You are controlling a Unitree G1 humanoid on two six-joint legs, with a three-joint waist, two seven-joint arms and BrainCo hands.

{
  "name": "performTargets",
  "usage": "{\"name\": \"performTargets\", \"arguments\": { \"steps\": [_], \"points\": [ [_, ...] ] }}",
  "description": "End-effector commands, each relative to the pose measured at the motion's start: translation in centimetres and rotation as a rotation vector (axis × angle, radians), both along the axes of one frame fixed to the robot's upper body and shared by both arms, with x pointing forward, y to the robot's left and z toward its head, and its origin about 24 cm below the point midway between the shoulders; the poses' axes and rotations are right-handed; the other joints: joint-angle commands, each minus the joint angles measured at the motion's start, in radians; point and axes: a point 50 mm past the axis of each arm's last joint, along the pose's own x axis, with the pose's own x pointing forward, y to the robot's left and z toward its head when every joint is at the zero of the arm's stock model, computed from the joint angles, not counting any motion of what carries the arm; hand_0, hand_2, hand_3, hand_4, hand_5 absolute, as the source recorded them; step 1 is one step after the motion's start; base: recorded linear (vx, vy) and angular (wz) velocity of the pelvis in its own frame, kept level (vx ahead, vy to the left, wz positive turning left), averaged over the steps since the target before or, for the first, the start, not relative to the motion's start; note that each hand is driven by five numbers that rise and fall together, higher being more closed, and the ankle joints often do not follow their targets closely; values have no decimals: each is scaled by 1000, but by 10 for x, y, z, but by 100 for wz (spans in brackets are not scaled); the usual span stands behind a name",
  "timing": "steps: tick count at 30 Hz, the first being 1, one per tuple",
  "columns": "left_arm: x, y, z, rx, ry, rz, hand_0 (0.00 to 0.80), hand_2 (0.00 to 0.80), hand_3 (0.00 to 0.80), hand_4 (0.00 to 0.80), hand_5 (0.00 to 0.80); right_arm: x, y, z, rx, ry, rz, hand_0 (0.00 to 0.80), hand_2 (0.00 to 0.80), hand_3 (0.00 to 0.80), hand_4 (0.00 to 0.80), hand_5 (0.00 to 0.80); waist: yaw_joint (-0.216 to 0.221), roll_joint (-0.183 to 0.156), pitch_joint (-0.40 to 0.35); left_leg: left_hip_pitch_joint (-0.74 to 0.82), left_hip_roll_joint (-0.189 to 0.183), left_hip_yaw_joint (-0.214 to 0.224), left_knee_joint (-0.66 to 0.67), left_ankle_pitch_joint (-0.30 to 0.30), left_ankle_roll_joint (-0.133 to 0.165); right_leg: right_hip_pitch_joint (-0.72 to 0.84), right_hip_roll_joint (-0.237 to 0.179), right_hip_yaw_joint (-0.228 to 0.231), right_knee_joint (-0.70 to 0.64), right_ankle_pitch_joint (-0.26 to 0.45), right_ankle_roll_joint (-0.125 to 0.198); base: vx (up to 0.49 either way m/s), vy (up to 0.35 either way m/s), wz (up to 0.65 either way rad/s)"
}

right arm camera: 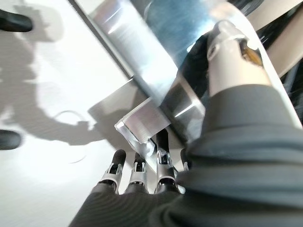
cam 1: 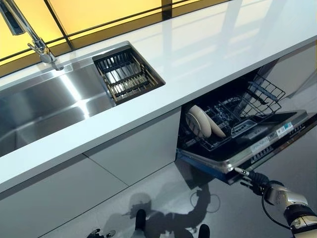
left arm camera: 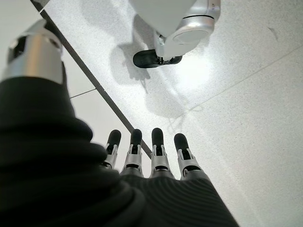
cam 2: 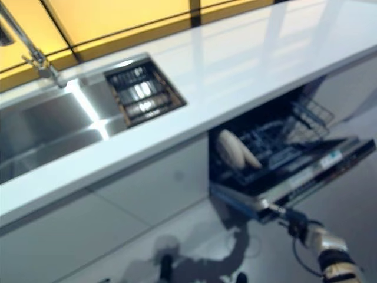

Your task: Take plates into dishwasher

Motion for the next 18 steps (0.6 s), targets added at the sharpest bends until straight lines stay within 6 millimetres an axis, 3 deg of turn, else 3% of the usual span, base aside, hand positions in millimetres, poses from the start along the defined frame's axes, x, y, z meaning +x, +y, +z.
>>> {"name": "performTargets", "arguments": {
  "steps": [1, 10, 14, 16, 17, 18],
  "points": [
    [7, 12, 6, 87, 19, -134, 0, 0, 0, 0, 0, 92, 95, 166, 196, -748, 331, 0, 0, 0, 0, 0, 113, -74, -112, -1, -78, -8, -3, -15, 67, -15, -58, -36, 152, -77, -36, 85, -21, 2],
    [0, 14, 4, 94, 56, -139, 0, 0, 0, 0, 0, 93, 90, 158, 152, -690, 310, 0, 0, 0, 0, 0, 119, -86, -156, 19, -76, -7, -3, -22, 63, 23, -58, -43, 124, -73, -34, 58, -9, 9],
    [-5, 14, 2, 92, 71, -134, 0, 0, 0, 0, 0, 90, 77, 136, 40, -568, 243, 0, 0, 0, 0, 0, 116, -90, -162, 23, -77, -11, -3, -22, 64, 30, -55, -41, 120, -73, -36, 13, -8, 17],
    [-6, 13, 2, 90, 76, -124, 0, 0, 0, 0, 0, 85, 66, 114, -55, -458, 180, 0, 0, 0, 0, 0, 110, -93, -161, 26, -75, -11, -3, -22, 64, 31, -51, -33, 119, -73, -38, -2, -8, 20],
    [-6, 13, 2, 89, 76, -123, 0, 0, 0, 0, 0, 85, 65, 111, -66, -444, 173, 0, 0, 0, 0, 0, 109, -94, -161, 26, -75, -11, -3, -22, 64, 31, -50, -33, 120, -74, -38, -3, -11, 16],
    [-4, 12, 2, 88, 74, -115, 0, 0, 0, 0, 0, 79, 58, 93, -144, -358, 144, 0, 0, 0, 0, 0, 103, -97, -160, 28, -72, -10, -3, -22, 64, 32, -47, -27, 120, -75, -39, -5, -14, 9]
  ]
}}
